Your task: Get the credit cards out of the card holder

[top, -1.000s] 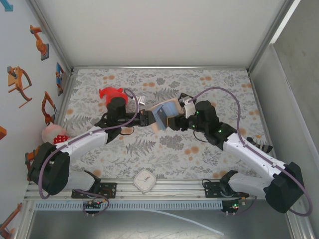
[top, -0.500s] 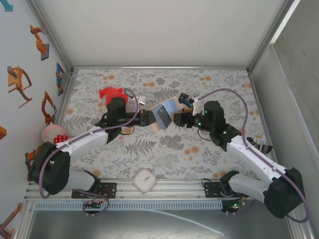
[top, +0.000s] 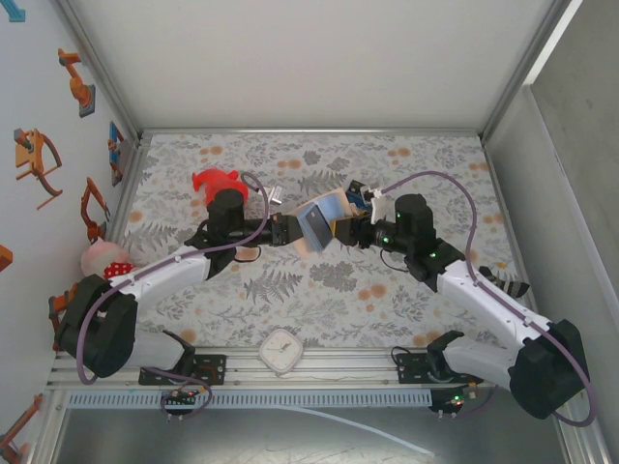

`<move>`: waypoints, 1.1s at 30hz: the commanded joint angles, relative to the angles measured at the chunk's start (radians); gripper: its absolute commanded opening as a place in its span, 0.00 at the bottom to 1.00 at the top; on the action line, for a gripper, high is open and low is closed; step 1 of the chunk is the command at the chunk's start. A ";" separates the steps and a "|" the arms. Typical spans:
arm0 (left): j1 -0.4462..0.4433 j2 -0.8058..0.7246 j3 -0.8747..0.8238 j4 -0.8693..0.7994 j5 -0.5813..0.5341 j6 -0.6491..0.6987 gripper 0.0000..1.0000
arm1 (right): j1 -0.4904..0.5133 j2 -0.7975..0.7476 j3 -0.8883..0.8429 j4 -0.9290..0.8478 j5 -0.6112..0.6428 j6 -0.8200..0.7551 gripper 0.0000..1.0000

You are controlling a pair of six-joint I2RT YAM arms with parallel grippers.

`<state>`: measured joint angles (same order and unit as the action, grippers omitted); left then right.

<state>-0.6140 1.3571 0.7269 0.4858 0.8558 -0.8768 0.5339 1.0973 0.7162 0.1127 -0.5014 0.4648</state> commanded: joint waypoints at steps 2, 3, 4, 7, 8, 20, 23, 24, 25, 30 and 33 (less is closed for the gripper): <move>0.000 -0.003 -0.002 0.053 0.029 -0.007 0.00 | 0.000 -0.019 -0.008 0.011 0.016 0.000 0.34; 0.000 -0.001 -0.002 0.052 0.030 -0.008 0.00 | 0.000 -0.021 -0.007 0.006 0.022 0.000 0.27; 0.000 0.000 -0.001 0.054 0.029 -0.009 0.00 | 0.000 -0.023 -0.008 0.003 0.027 0.001 0.21; -0.001 0.007 0.001 0.066 0.030 -0.021 0.02 | 0.000 -0.028 -0.006 -0.003 0.036 0.004 0.10; -0.001 0.009 0.001 0.073 0.031 -0.026 0.05 | 0.000 -0.031 -0.005 -0.005 0.040 0.008 0.03; -0.001 0.023 -0.013 0.123 0.031 -0.073 0.60 | 0.000 -0.060 -0.003 -0.030 0.129 0.089 0.00; -0.002 0.027 -0.018 0.153 0.031 -0.088 0.69 | 0.001 -0.059 -0.003 -0.027 0.131 0.097 0.00; -0.002 0.029 -0.019 0.159 0.031 -0.092 0.72 | 0.000 -0.059 -0.003 -0.025 0.132 0.101 0.00; -0.003 0.031 -0.020 0.163 0.031 -0.093 0.77 | 0.000 -0.059 -0.003 -0.023 0.133 0.101 0.00; -0.004 0.040 -0.014 0.163 0.032 -0.088 0.83 | 0.001 -0.057 0.001 -0.019 0.119 0.114 0.00; -0.007 0.047 -0.005 0.153 0.018 -0.069 0.83 | 0.000 -0.057 -0.003 -0.006 0.110 0.134 0.00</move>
<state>-0.6147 1.3949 0.7166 0.6102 0.8642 -0.9619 0.5350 1.0592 0.7147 0.0605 -0.3878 0.5659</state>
